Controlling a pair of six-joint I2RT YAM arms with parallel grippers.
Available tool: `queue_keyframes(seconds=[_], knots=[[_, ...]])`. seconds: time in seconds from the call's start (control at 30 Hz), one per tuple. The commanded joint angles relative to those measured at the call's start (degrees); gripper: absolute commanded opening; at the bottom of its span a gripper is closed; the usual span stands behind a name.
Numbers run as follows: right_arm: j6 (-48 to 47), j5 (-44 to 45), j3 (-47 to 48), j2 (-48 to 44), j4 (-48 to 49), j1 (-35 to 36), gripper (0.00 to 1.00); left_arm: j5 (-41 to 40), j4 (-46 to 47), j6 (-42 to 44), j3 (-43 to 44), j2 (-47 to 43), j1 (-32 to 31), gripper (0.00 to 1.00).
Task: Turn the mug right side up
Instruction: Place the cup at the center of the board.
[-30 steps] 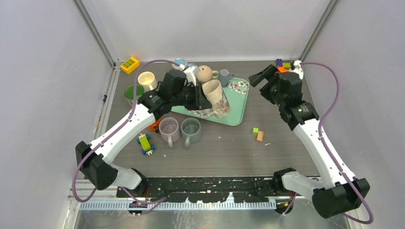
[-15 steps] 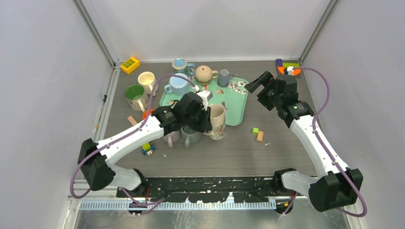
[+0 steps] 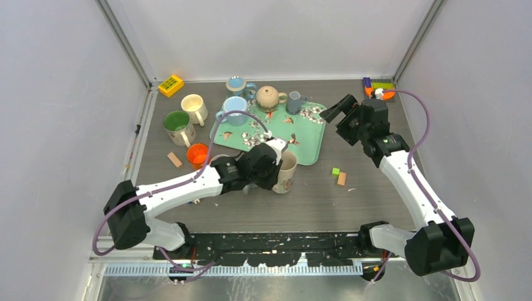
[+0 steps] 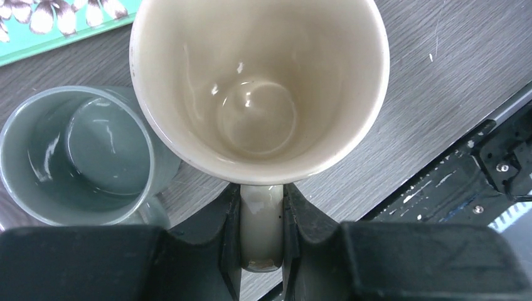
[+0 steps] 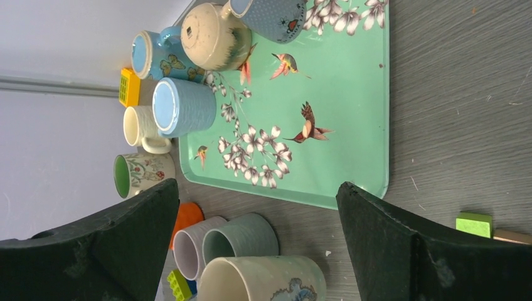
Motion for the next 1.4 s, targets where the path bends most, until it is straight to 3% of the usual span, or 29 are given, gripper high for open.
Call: queue_keyframes(seconds=[0.0,0.5,1.07,1.23,1.37], knots=[[0.14,-1.11,-0.36,0.59,2.91,-0.31,1.00,-7.68,11.89,2.96,-0.05,-0.95,-3.06,0.00],[-0.62,-1.44,-1.42,2.05,3.91,-0.37,1.00,-18.18,23.33,5.98,-11.46,-1.59,-8.24,0.00],[-1.46,-5.71,-0.50,7.30,5.75,-0.43,1.00,-25.82,22.12,3.44,-16.63,-3.88,-8.34,0.03],[-1.73,-6.03,-0.37,7.81,5.48,-0.42,1.00,-23.61,21.83,3.21,-16.05,-2.34,-8.33,0.14],[-2.40,-6.12,0.03,8.15,4.89,-0.30,1.00,-23.77,20.16,2.12,-15.16,-2.06,-8.32,0.29]])
